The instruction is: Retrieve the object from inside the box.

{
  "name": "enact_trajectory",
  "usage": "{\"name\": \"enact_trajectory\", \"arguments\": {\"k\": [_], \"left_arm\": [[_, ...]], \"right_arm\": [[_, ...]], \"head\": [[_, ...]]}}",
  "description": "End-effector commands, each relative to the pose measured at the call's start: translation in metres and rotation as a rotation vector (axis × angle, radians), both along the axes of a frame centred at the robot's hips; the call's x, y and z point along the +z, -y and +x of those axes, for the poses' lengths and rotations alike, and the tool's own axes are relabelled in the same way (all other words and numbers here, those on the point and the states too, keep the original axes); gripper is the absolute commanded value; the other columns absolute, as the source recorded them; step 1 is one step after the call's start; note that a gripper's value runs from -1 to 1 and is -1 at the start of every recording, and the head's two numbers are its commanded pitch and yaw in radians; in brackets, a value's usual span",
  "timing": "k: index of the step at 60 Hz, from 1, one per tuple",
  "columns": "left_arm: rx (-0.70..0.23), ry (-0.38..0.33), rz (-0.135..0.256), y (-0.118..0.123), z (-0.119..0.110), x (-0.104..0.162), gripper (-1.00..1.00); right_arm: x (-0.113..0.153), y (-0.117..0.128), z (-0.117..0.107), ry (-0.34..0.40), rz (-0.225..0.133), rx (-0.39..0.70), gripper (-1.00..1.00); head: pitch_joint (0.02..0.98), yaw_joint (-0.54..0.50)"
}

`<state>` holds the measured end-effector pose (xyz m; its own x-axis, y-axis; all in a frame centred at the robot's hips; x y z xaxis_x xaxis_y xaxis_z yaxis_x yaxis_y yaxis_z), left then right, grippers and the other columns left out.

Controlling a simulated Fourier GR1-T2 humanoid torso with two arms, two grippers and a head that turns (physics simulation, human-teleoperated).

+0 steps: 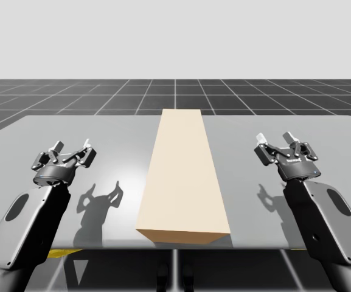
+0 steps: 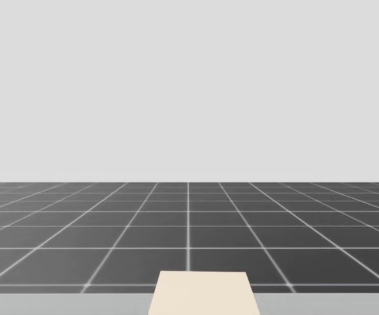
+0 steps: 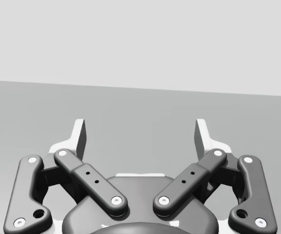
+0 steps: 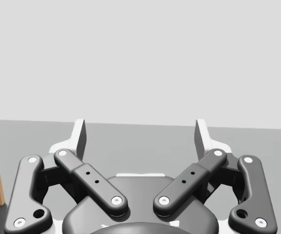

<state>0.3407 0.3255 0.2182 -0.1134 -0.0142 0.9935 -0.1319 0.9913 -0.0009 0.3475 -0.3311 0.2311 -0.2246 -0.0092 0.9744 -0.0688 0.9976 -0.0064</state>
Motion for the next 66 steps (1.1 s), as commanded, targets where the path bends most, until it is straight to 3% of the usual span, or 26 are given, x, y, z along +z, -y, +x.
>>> {"name": "enact_trajectory", "arguments": {"k": [1,7,11,12,15,18,21,23,26,33,38,45,58,66], "left_arm": [[0.000,-0.002,0.004,0.000,0.001,-0.001,-1.00],[-0.031,-0.040,0.016,0.000,0.002,-0.003,-1.00],[-0.088,-0.118,0.087,0.004,0.005,-0.012,-1.00],[-0.123,-0.146,0.122,0.007,0.005,-0.015,-1.00],[-0.185,-0.176,0.140,0.013,0.003,-0.018,-1.00],[-0.283,-0.201,0.211,0.025,-0.001,-0.024,-1.00],[-0.355,-0.213,0.232,0.032,-0.005,-0.026,-1.00],[-0.411,-0.218,0.250,0.038,-0.009,-0.028,-1.00],[-0.479,-0.216,0.280,0.046,-0.014,-0.029,-1.00],[-0.587,-0.208,0.308,0.060,-0.024,-0.030,-1.00],[-0.635,-0.197,0.321,0.070,-0.029,-0.030,-1.00],[-0.707,-0.187,0.342,0.087,-0.037,-0.032,-1.00],[-0.730,-0.200,0.375,0.100,-0.039,-0.037,-1.00],[-0.730,-0.206,0.387,0.102,-0.039,-0.039,-1.00]], "right_arm": [[-0.002,-0.002,-0.001,-0.006,0.002,-0.003,-1.00],[-0.008,-0.006,0.002,-0.045,-0.039,0.051,-1.00],[-0.010,-0.009,0.001,-0.076,-0.059,0.118,-1.00],[-0.013,-0.010,0.000,-0.092,-0.065,0.160,-1.00],[-0.017,-0.014,-0.002,-0.138,-0.075,0.240,-1.00],[-0.025,-0.022,-0.006,-0.160,-0.125,0.344,-1.00],[-0.027,-0.028,-0.009,-0.167,-0.132,0.387,-1.00],[-0.030,-0.032,-0.011,-0.167,-0.173,0.410,-1.00],[-0.034,-0.037,-0.015,-0.180,-0.185,0.462,-1.00],[-0.036,-0.049,-0.023,-0.157,-0.196,0.568,-1.00],[-0.039,-0.060,-0.029,-0.124,-0.165,0.640,-1.00],[-0.043,-0.080,-0.039,-0.137,-0.194,0.744,-1.00],[-0.057,-0.118,-0.049,-0.150,-0.239,0.822,-1.00],[-0.064,-0.132,-0.048,-0.171,-0.223,0.849,-1.00]], "head": [[0.064,0.00],[0.064,0.00],[0.064,0.00],[0.064,0.00],[0.066,0.00],[0.067,0.00],[0.067,-0.01],[0.067,-0.01],[0.068,-0.01],[0.067,-0.01],[0.066,-0.01],[0.068,-0.01],[0.070,-0.03],[0.076,-0.03]]}}
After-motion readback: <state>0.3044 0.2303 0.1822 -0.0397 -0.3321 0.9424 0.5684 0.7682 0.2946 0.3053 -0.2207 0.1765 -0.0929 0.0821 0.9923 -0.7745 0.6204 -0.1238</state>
